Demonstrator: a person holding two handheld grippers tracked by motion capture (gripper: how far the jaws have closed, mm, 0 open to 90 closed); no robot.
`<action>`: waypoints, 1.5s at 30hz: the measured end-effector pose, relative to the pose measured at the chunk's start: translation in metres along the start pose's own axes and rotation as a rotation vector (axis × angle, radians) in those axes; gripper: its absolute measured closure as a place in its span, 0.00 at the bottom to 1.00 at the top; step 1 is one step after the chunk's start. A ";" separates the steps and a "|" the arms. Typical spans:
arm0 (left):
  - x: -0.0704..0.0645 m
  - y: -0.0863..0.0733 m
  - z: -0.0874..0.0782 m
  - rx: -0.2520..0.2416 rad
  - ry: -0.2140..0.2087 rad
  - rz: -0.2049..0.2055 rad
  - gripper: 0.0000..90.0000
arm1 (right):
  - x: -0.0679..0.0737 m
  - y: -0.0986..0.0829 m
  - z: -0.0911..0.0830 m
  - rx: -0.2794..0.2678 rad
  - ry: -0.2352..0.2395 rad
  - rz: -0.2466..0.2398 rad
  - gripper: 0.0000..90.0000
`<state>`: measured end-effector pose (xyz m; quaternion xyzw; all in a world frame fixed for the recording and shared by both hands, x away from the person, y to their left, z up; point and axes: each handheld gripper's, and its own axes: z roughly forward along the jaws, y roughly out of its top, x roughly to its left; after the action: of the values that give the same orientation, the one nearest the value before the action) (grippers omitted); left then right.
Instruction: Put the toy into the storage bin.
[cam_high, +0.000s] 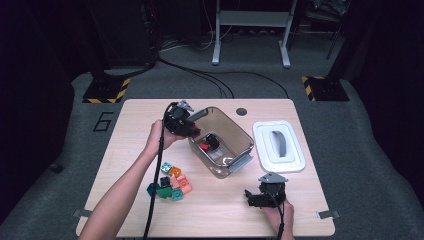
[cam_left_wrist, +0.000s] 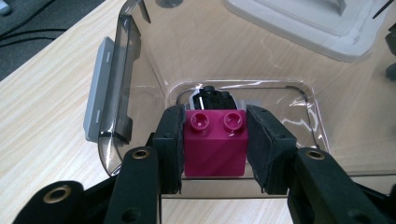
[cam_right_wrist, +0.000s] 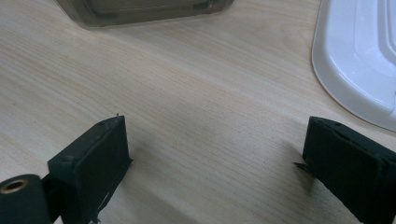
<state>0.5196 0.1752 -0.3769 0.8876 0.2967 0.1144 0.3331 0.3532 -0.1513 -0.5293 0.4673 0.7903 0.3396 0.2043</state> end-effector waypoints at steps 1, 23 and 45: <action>0.000 0.000 0.001 0.003 -0.001 -0.002 0.66 | 0.000 0.000 0.000 0.000 -0.002 -0.002 0.07; 0.000 -0.028 -0.039 -0.066 0.047 -0.049 0.28 | 0.000 0.000 0.000 0.000 0.000 0.000 0.07; 0.017 -0.138 -0.047 -0.049 0.094 -0.207 0.18 | 0.000 0.000 0.000 -0.002 0.000 -0.001 0.07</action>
<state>0.4521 0.2926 -0.4324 0.8374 0.3994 0.1283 0.3505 0.3534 -0.1514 -0.5294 0.4667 0.7903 0.3400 0.2048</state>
